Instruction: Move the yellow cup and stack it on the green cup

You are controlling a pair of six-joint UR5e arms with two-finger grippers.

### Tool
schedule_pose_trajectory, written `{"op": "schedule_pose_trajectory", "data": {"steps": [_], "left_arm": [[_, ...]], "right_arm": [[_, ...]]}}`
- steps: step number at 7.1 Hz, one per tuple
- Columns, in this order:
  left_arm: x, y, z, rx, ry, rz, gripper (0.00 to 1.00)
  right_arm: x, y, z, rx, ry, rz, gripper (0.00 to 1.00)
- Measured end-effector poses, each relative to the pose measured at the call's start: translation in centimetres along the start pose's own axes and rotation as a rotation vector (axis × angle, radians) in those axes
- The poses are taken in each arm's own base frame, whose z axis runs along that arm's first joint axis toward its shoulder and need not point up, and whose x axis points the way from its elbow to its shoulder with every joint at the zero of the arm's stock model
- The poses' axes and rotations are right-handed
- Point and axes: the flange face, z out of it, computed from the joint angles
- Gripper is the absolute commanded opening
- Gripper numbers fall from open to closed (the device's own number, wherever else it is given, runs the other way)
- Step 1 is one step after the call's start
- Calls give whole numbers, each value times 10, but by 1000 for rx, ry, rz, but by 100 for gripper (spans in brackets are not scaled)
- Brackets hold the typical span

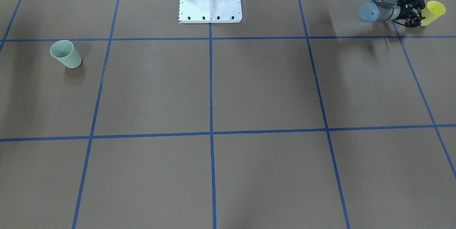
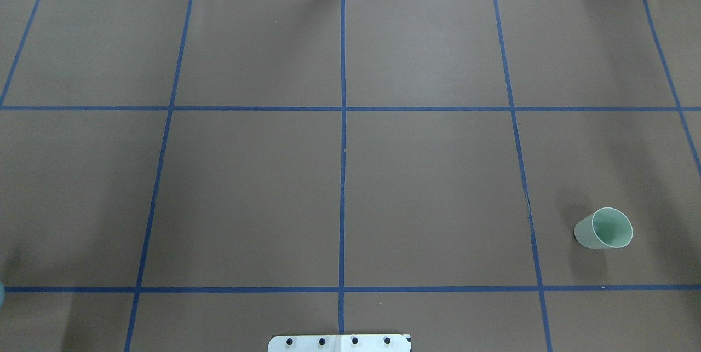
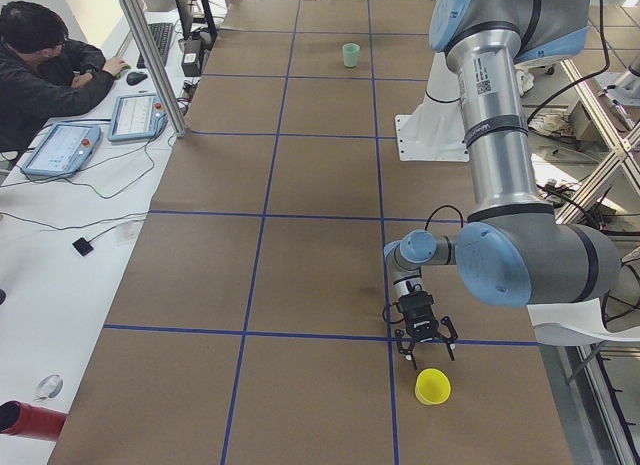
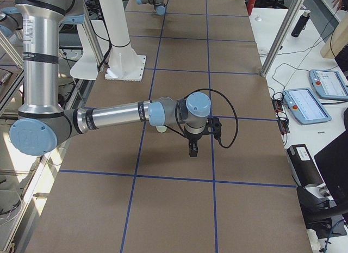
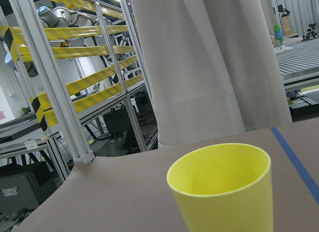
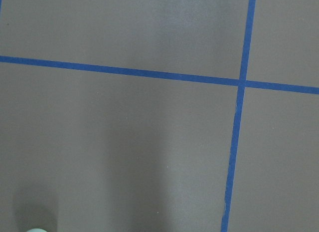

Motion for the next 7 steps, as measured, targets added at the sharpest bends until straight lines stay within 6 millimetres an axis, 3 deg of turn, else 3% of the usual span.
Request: {"op": "schedule_pose_trajectory", "data": {"steps": [3,7], "left_arm": [[12,-6,5,18,28,-10,100],[20,3,15,40,24,-32,100]], "right_arm": [[1,0,1,-1,0,2,100],[2,2,2,-4,-1,4,100]]}}
